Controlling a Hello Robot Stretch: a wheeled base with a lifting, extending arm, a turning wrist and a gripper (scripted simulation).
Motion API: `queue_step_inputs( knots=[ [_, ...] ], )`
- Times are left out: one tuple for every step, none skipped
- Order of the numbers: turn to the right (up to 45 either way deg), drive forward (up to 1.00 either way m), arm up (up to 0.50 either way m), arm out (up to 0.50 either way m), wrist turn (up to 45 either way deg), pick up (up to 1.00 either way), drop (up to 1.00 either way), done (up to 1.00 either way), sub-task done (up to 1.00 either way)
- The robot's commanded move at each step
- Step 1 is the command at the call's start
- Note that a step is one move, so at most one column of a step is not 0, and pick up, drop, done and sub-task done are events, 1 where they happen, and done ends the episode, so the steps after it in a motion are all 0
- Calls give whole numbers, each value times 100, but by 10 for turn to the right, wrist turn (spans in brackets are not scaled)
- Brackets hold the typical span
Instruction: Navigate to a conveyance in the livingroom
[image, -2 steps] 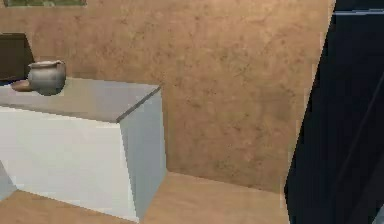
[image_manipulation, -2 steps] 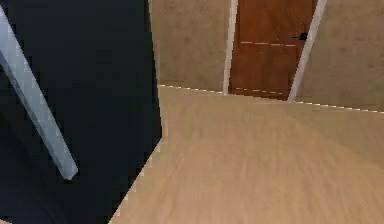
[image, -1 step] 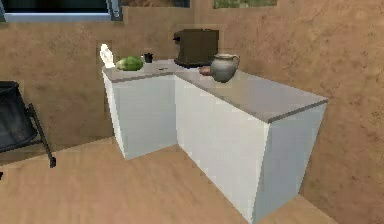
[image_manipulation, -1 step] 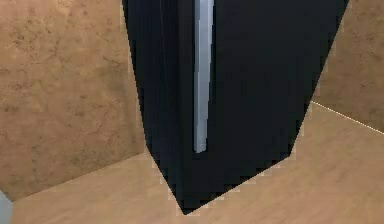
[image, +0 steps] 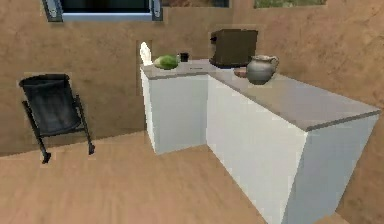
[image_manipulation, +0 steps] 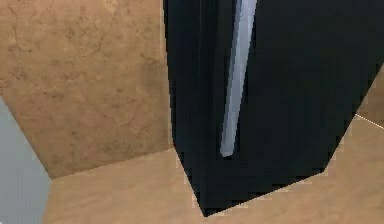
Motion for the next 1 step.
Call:
queue_step_inputs(
  knots=[
    [0, 45, 0, 0, 0, 0, 0, 0, 0]
  ],
)
